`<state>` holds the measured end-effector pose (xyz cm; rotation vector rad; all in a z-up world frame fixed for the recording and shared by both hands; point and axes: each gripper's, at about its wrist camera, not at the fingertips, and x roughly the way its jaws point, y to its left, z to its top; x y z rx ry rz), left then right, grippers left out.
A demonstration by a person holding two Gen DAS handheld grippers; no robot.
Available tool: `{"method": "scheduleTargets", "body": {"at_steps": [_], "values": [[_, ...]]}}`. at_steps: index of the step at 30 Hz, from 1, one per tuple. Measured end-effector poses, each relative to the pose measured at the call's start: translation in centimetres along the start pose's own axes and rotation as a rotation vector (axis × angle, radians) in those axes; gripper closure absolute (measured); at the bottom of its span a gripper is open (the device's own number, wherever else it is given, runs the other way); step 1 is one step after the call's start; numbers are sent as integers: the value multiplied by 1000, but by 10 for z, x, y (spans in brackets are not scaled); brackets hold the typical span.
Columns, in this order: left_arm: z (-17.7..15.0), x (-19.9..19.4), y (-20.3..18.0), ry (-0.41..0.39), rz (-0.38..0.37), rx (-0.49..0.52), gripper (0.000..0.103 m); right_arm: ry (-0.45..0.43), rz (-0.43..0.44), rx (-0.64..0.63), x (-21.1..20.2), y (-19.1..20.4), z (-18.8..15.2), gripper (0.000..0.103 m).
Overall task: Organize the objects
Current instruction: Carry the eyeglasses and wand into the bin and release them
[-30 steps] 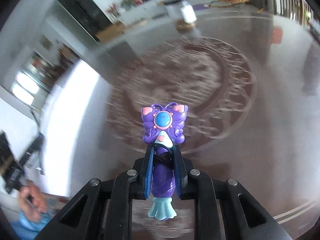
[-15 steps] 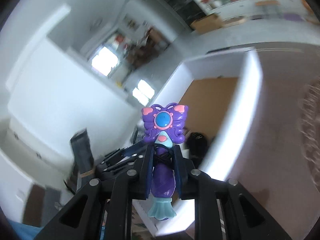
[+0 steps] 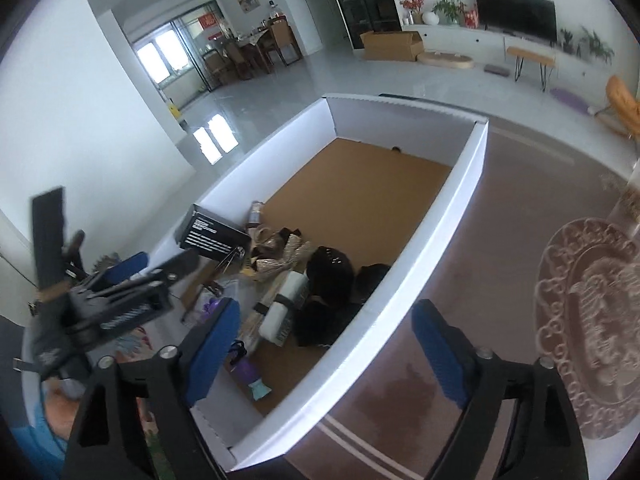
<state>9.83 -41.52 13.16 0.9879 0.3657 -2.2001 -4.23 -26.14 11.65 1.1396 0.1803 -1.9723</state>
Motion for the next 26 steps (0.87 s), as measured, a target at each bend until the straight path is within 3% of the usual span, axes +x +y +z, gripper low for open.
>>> {"method": "scheduleTargets", "body": {"at_steps": [2, 4, 7, 11, 21, 23, 26], "values": [[-1, -7, -6, -10, 126, 51, 7, 8, -26, -22, -11, -3, 0, 11], [-1, -13, -9, 1, 168, 83, 7, 27, -51, -51, -10, 1, 0, 11], [-1, -14, -6, 46, 125, 76, 7, 55, -68, -91, -6, 11, 2, 11], [-2, -18, 0, 47, 138, 56, 7, 80, -94, -115, -6, 19, 2, 11], [-8, -21, 11, 51, 43, 16, 7, 80, -123, -188, 0, 34, 1, 11], [-12, -27, 13, 3, 16, 1, 7, 83, -128, -189, 2, 33, -1, 11], [-15, -41, 11, -81, 43, 2, 7, 90, -128, -189, 4, 32, -3, 11]]}}
